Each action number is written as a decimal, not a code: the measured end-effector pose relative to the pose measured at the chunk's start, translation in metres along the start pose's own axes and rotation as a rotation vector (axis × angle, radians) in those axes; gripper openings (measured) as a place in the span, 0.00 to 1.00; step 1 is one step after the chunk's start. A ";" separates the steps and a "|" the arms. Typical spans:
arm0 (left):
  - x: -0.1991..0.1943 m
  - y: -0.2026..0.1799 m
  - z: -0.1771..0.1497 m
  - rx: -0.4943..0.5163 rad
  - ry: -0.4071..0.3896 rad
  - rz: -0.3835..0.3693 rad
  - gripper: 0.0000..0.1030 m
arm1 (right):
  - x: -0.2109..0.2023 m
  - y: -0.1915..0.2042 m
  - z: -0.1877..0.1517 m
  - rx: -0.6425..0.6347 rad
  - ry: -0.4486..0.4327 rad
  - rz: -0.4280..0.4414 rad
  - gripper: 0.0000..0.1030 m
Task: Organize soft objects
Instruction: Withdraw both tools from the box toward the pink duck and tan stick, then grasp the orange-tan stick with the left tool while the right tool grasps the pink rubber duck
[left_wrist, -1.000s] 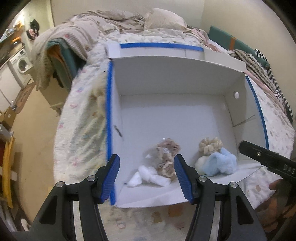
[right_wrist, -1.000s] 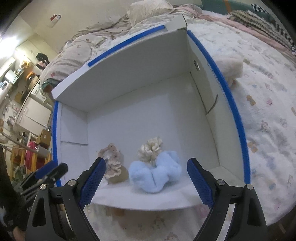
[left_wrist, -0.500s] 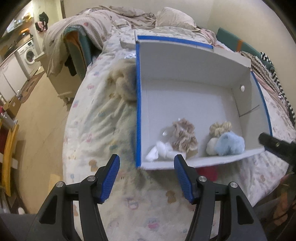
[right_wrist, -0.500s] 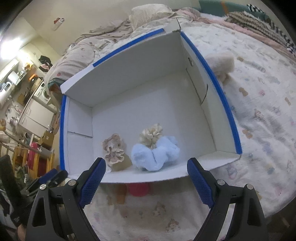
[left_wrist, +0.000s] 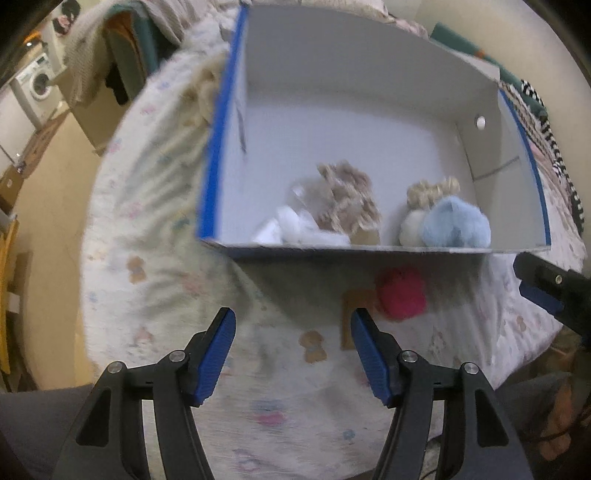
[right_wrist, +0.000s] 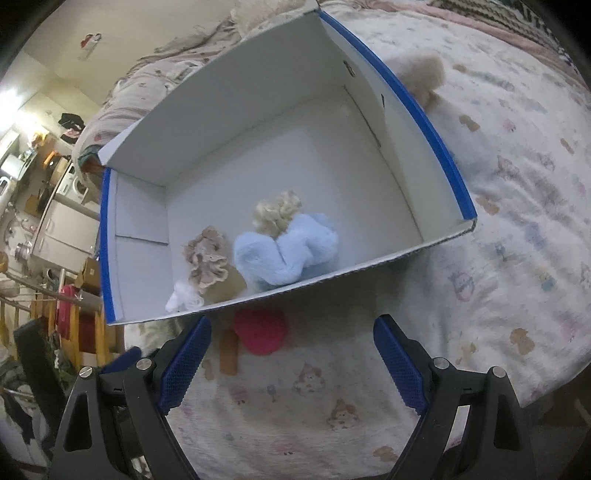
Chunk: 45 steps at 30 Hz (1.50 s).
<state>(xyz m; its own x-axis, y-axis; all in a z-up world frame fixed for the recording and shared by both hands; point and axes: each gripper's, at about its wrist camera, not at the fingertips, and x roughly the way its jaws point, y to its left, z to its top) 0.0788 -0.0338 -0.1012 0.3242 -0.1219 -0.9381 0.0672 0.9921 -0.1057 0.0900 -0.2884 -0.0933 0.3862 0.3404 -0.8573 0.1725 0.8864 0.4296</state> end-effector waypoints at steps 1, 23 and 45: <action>0.005 -0.003 -0.001 -0.002 0.015 -0.007 0.60 | 0.001 -0.001 0.000 0.003 0.004 0.001 0.92; 0.077 -0.062 0.003 0.100 0.174 0.034 0.08 | 0.016 -0.005 -0.005 -0.026 0.069 -0.038 0.92; 0.004 0.036 0.004 -0.002 0.056 -0.008 0.06 | 0.087 0.059 -0.021 -0.245 0.172 -0.100 0.92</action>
<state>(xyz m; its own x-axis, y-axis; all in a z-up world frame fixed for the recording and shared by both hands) 0.0862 0.0010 -0.1075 0.2704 -0.1281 -0.9542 0.0674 0.9912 -0.1139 0.1148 -0.2000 -0.1483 0.2163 0.2775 -0.9361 -0.0295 0.9602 0.2779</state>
